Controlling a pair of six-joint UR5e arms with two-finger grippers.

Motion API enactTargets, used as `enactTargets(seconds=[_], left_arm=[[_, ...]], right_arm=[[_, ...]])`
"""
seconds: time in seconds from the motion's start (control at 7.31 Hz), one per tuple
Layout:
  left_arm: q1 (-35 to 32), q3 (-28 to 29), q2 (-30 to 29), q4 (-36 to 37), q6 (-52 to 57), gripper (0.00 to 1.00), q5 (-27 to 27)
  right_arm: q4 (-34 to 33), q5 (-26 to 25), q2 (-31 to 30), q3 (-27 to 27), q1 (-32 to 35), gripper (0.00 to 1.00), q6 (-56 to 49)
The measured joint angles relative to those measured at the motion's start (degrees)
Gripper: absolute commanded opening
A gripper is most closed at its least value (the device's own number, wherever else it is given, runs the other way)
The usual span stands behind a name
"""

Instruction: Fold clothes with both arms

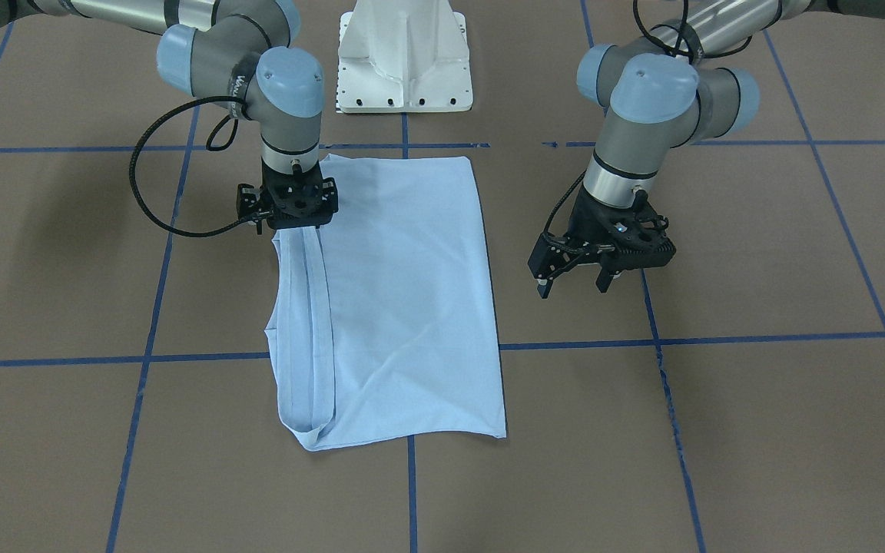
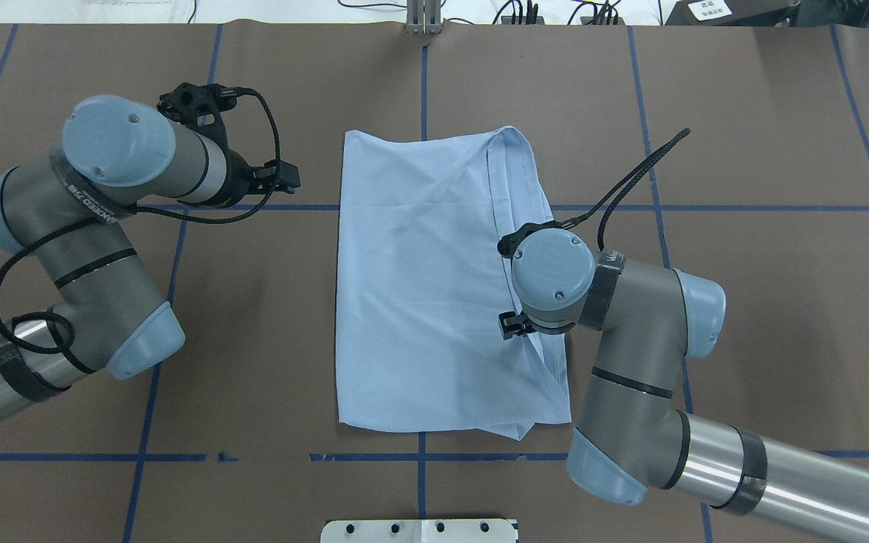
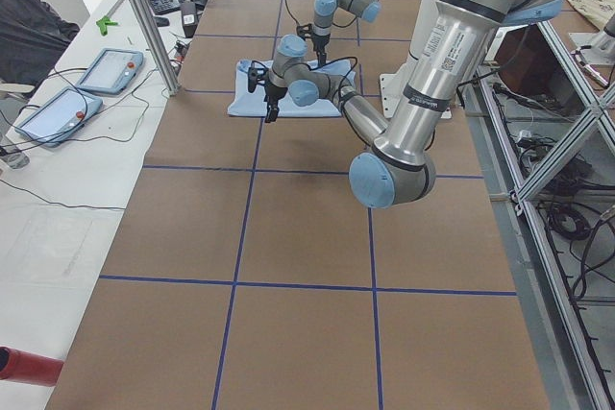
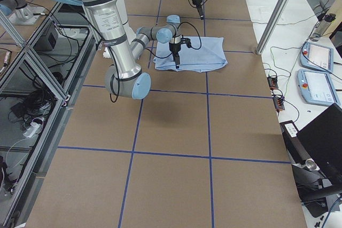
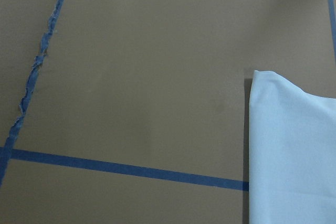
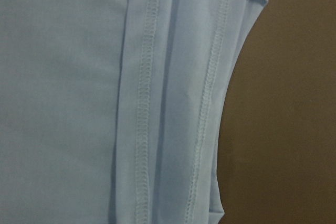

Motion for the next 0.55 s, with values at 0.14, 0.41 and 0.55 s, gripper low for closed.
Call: enactTargets(seconds=[0.14, 0.41, 0.55], left_arm=[[0.0, 0.0, 0.0, -0.1, 0.0, 1.00, 0.0], [0.0, 0.1, 0.0, -0.1, 0.1, 1.00, 0.0], [0.0, 0.2, 0.0, -0.1, 0.2, 1.00, 0.0]], right_arm=[[-0.1, 0.2, 0.0, -0.3, 0.0, 1.00, -0.3], [0.0, 1.1, 0.2, -0.6, -0.2, 1.00, -0.8], [0.0, 1.6, 0.2, -0.7, -0.3, 1.00, -0.9]])
